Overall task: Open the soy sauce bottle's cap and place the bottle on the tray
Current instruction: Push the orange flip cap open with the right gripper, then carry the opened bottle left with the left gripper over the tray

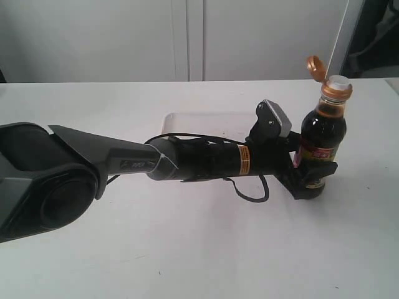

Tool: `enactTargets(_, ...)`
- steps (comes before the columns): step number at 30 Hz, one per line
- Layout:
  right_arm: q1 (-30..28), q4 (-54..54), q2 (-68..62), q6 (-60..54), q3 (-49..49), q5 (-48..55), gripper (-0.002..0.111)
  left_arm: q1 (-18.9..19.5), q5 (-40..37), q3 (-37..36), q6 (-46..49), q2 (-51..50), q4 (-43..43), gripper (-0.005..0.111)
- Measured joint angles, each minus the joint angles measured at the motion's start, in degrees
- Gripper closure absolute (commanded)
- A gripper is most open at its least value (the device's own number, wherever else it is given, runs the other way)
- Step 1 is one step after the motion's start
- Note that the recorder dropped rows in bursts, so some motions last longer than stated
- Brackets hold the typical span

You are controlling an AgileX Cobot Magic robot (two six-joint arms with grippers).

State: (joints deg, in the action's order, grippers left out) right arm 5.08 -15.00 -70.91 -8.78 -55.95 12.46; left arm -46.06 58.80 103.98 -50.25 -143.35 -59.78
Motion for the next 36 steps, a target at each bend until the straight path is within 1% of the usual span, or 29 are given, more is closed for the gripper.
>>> enactTargets(3,-1.53,0.46,-0.47,0.18,-3.41,8.42,0.108,0.0,0.0,0.0,0.0,0.0,0.0,0.107)
enactTargets(6,-3.14,3.55,-0.47,-0.23,-4.93,14.43,0.108,0.0,0.0,0.0,0.0,0.0,0.0,0.107)
enactTargets(10,-6.25,11.78,-0.54,-5.09,-5.44,19.03,0.108,0.0,-0.43,0.0,-0.21,0.21,-0.11,0.107)
enactTargets(13,-9.21,18.6,-0.54,-7.52,-5.44,20.15,0.108,0.0,-1.53,0.0,-0.46,0.84,-0.78,0.107)
enactTargets(17,-12.49,22.82,-0.43,-8.21,-2.55,16.29,0.108,0.0,-2.79,-0.12,-1.05,1.63,-1.93,0.107)
enactTargets(23,-16.04,23.91,1.5,-3.78,6.04,4.83,0.108,-0.05,-3.0,-0.33,-1.15,2.09,-2.7,0.107)
enactTargets(30,-16.8,23.91,3.48,-0.19,14.54,-8.07,0.108,-0.05,-4.34,-0.8,-1.15,3.59,-3.96,0.107)
enactTargets(36,-16.8,24.31,3.61,1.03,18.34,-13.86,0.108,-0.05,-4.47,-0.8,-1.02,5.67,-4.42,0.107)
